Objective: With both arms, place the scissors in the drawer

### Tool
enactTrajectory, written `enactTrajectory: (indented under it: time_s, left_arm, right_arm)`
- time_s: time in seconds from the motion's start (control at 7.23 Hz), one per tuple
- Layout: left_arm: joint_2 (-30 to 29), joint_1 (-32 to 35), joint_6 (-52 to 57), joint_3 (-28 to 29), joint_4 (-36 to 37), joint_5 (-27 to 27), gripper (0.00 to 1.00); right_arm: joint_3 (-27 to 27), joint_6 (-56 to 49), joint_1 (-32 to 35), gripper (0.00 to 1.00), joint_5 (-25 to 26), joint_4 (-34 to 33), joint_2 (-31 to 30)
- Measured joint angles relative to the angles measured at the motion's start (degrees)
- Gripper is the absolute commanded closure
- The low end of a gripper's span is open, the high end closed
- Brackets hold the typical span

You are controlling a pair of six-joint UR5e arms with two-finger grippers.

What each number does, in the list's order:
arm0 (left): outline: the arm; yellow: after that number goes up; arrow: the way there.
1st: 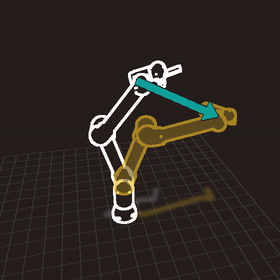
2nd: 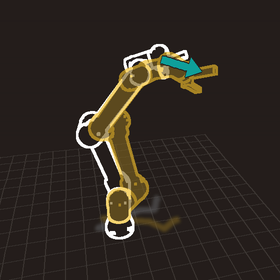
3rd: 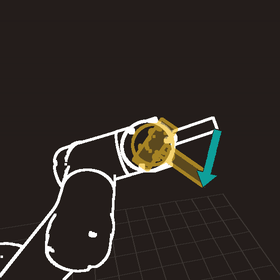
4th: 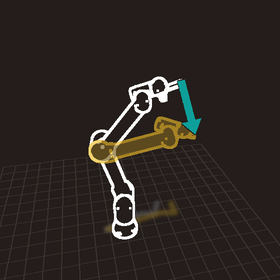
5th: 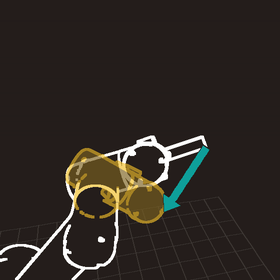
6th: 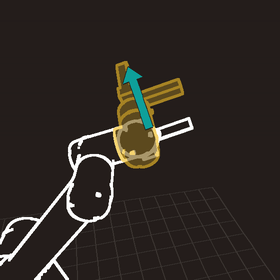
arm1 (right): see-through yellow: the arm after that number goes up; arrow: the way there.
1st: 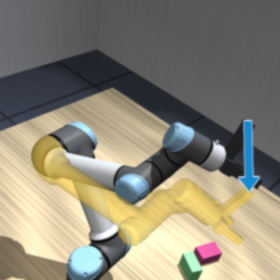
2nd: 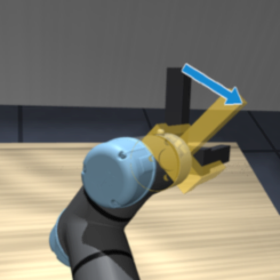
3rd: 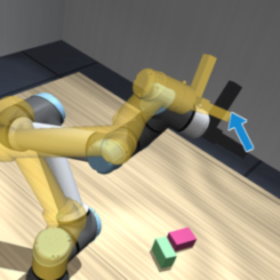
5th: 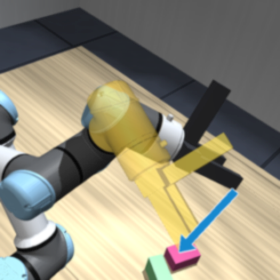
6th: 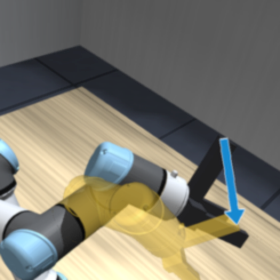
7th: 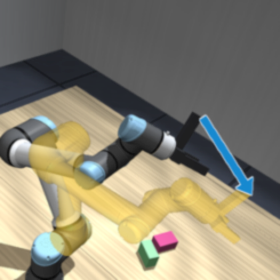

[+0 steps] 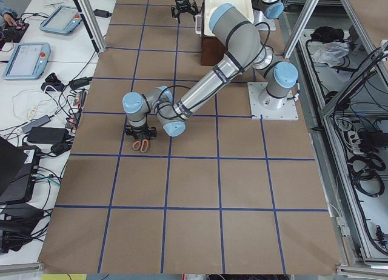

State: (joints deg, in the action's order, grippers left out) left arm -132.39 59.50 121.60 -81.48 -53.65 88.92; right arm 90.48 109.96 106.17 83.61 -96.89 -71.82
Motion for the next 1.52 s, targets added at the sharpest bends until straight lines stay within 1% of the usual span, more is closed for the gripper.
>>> enactTrajectory:
  time_s: [0.14,0.42,0.83,0.97,1.11,1.25,1.52]
  left_arm:
    - [0.08,0.00,0.07,0.00,-0.03,-0.07,0.70]
    - [0.40,0.00,0.12,0.00,-0.19,-0.14,0.88]
    - [0.63,0.00,0.13,-0.07,-0.79,-0.26,0.87]
    - [0.66,0.00,0.11,-0.08,-0.89,-0.45,0.50]
    - [0.76,0.00,-0.12,-0.09,-0.94,-0.50,0.04]
    - [1.00,-0.02,-0.61,-0.09,-1.20,-0.48,0.02]
    - [1.34,-0.08,-1.69,-0.08,-2.40,-0.38,0.02]
  right_arm:
    - [-0.03,0.53,0.00,0.00,-0.19,1.27,0.21]
    - [-0.02,0.91,0.00,0.00,-0.28,4.20,0.39]
    - [0.04,0.96,0.01,0.00,-0.36,5.09,1.42]
    - [0.05,0.96,0.00,0.00,-0.39,5.12,1.96]
    - [0.08,0.96,0.00,0.00,-0.41,5.15,2.41]
    - [0.11,0.96,0.01,0.00,-0.48,5.19,2.62]
    - [0.13,0.96,0.01,0.00,-0.88,5.16,2.92]
